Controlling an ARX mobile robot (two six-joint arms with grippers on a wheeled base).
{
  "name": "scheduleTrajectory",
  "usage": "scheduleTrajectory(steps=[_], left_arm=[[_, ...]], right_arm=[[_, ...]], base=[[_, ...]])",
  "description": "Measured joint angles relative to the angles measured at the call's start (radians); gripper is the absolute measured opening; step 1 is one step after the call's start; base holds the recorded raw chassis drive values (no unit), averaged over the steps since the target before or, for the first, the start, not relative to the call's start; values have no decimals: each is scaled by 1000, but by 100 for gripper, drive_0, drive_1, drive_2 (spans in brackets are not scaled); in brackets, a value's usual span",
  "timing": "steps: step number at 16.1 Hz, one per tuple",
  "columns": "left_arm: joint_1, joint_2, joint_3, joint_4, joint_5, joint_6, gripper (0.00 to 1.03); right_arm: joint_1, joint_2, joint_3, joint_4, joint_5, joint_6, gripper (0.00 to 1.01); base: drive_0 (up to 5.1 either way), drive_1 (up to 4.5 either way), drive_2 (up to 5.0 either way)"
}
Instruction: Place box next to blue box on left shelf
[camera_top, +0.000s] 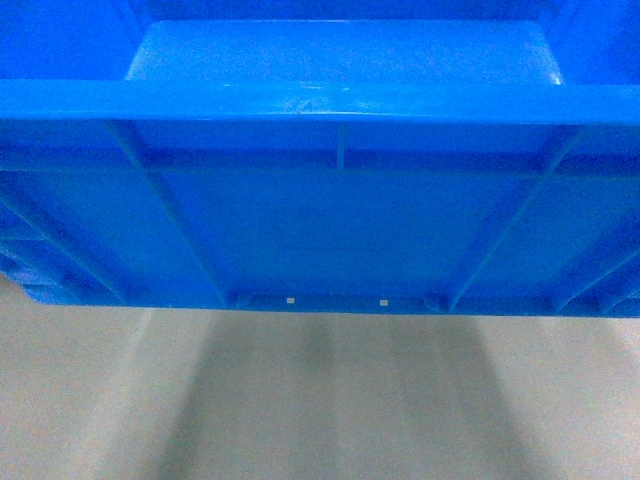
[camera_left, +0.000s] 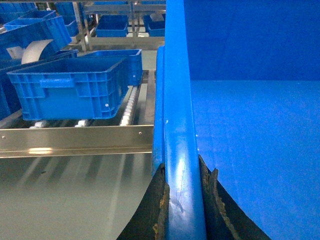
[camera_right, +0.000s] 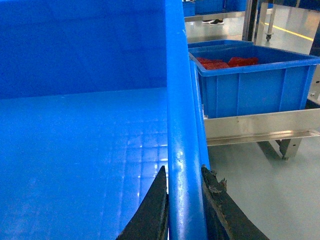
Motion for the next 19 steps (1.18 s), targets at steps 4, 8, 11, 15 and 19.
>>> scheduleTrajectory(steps=[4, 8, 11, 15, 19], left_arm=[[0, 0, 0, 8, 0, 0, 11], [0, 0, 0, 8, 0, 0, 11], [0, -2, 0, 6, 0, 0, 11], [0, -1, 0, 7, 0, 0, 11], [0, -1, 0, 8, 0, 0, 11]], right_arm=[[0, 0, 0, 5, 0, 0, 11], [0, 0, 0, 6, 0, 0, 11], [0, 0, 0, 5, 1, 0, 11], [0, 0, 0, 6, 0, 0, 11], [0, 0, 0, 6, 0, 0, 11]], base=[[0, 0, 0], [0, 0, 0], [-1, 272, -274], [0, 416, -416], [6, 426, -413]])
